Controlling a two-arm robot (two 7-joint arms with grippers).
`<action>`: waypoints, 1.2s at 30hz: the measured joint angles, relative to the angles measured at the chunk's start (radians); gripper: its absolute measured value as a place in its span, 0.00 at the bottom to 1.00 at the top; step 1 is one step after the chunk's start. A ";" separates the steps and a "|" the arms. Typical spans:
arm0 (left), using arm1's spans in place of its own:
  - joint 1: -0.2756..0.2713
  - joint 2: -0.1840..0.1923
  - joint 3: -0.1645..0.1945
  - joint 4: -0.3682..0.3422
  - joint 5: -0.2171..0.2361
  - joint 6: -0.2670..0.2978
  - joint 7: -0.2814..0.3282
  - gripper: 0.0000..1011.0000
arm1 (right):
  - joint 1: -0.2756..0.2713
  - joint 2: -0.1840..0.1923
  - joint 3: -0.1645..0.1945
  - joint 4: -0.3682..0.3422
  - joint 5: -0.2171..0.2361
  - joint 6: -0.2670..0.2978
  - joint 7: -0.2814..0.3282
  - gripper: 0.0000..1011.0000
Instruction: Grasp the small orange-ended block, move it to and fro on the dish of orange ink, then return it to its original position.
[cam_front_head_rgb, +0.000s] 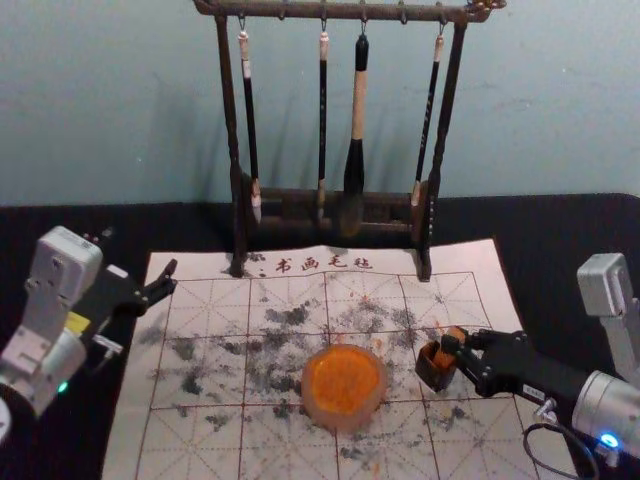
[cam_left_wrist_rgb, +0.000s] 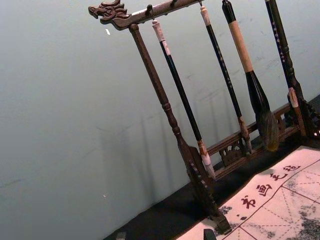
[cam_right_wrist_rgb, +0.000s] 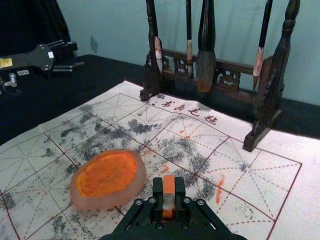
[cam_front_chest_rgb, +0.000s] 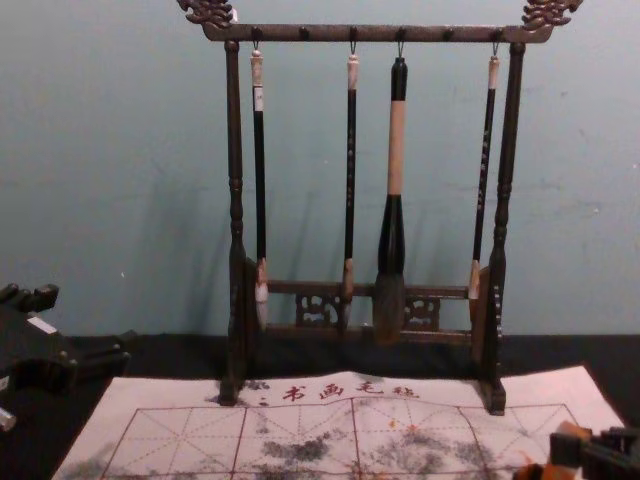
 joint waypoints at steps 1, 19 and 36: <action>0.000 0.000 0.000 0.000 0.000 0.000 0.000 0.99 | 0.000 0.002 0.000 -0.005 0.000 -0.002 -0.001 0.08; 0.000 0.000 0.000 0.000 0.000 0.000 0.000 0.99 | 0.001 0.021 0.028 -0.076 0.007 -0.028 -0.009 0.08; 0.000 0.000 0.000 0.000 0.000 0.000 0.000 0.99 | 0.087 -0.001 -0.058 -0.070 -0.066 -0.011 0.024 0.08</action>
